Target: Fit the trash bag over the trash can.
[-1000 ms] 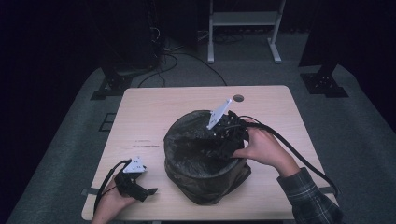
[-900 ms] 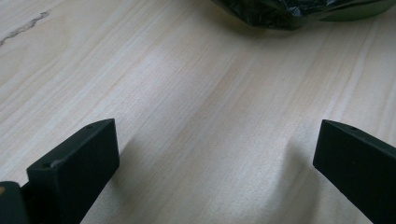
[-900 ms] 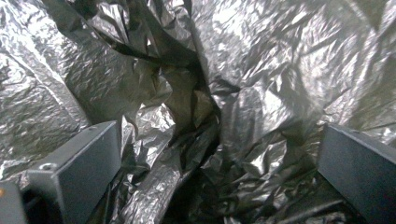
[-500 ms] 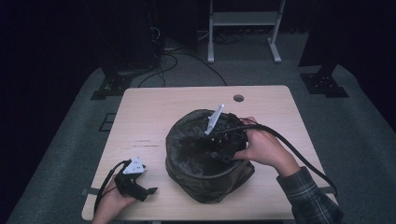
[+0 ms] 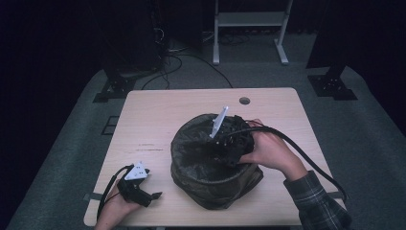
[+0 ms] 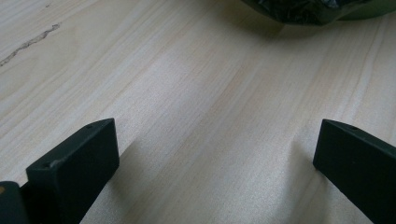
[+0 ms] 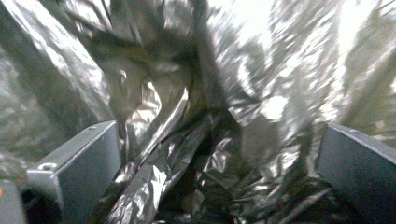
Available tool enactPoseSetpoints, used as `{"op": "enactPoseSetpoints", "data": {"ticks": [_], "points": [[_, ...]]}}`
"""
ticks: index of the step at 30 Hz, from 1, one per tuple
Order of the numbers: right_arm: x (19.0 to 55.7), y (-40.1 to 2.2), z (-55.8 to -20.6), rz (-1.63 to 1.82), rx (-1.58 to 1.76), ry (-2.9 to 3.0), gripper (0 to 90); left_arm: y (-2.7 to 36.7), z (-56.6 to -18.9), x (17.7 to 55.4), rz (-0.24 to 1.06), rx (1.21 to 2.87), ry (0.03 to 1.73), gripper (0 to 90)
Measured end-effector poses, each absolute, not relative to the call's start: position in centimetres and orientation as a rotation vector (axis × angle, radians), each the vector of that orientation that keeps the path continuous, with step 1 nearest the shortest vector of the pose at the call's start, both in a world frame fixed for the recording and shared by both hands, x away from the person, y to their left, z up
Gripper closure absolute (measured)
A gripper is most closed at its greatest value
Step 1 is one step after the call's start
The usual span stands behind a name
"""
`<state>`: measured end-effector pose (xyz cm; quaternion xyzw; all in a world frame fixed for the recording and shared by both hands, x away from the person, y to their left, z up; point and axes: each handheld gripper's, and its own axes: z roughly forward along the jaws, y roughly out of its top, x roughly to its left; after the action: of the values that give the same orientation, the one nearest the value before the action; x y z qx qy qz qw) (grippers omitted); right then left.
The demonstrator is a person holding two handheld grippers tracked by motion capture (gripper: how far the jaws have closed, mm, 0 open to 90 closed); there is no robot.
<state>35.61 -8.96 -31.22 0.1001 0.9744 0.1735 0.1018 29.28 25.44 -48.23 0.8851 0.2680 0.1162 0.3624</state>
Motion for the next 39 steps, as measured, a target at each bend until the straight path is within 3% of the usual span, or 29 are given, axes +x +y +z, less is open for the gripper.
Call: {"op": "enactPoseSetpoints", "data": {"ticks": [12, 23, 39], "points": [[34.9, -7.4, -27.9, 0.796, 0.276, 2.828, 0.0, 25.4, -48.3, 29.2, 0.304, 2.267, 0.689, 0.0], [36.1, -3.3, -30.5, 0.752, 0.259, 2.902, 0.0, 25.4, -48.3, 29.2, 0.303, 2.267, 0.689, 0.0], [39.3, -2.1, -33.0, 0.635, 0.417, 2.9, 0.0, 25.4, -48.3, 29.3, 0.303, 2.267, 0.685, 0.0]]}}
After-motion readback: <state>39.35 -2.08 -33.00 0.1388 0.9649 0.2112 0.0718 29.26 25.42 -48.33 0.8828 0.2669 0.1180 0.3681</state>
